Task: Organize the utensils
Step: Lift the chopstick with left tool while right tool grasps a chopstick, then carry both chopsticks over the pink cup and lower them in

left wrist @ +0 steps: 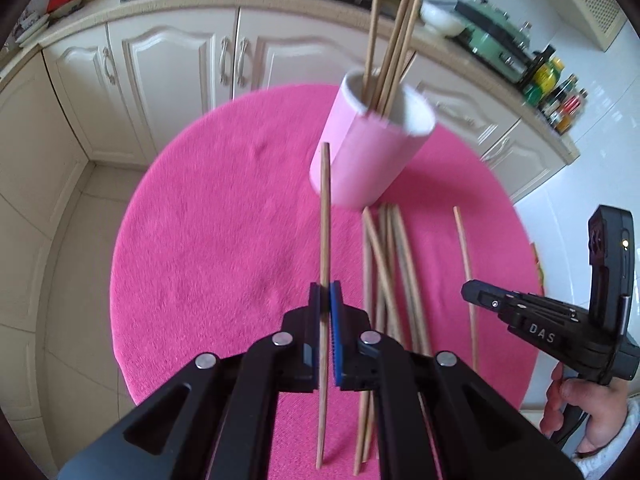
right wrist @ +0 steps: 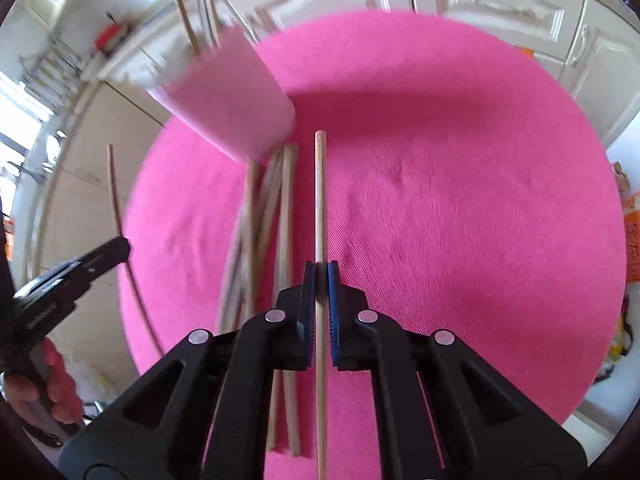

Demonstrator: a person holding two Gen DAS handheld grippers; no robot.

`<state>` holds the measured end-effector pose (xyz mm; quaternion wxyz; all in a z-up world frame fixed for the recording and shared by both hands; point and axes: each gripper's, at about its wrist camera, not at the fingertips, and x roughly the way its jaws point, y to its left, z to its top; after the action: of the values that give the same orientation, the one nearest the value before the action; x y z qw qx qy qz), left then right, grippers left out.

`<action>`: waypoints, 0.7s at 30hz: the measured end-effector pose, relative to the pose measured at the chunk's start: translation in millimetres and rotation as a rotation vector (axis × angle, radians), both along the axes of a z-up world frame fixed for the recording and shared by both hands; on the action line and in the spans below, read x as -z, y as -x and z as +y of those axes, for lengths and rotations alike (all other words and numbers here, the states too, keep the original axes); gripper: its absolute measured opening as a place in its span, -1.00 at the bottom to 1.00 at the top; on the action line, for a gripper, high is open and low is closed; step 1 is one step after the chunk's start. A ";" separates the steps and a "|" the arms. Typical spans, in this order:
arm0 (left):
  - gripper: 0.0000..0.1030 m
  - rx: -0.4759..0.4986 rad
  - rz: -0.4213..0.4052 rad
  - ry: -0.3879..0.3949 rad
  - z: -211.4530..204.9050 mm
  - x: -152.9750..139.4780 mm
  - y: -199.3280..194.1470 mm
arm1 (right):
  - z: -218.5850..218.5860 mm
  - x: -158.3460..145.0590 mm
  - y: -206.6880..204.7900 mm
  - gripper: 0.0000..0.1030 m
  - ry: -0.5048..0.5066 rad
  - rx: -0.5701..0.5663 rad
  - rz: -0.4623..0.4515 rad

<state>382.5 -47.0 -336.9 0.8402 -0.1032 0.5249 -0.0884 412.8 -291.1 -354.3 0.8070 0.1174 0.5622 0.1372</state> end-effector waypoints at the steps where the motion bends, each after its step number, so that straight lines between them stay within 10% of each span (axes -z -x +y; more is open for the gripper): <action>1: -0.90 0.000 -0.022 0.009 0.4 -7.5 0.2 | -2.4 -5.8 0.9 -0.88 -0.015 0.005 -0.018; 21: -0.90 -0.048 -0.397 0.117 -12.6 -133.6 -68.3 | 2.8 -143.7 -56.7 -0.88 -0.305 0.093 -0.590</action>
<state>450.8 -59.5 -203.4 0.9215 -0.1450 0.3406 -0.1171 469.4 -288.3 -210.5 0.9136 0.2174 0.2714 0.2107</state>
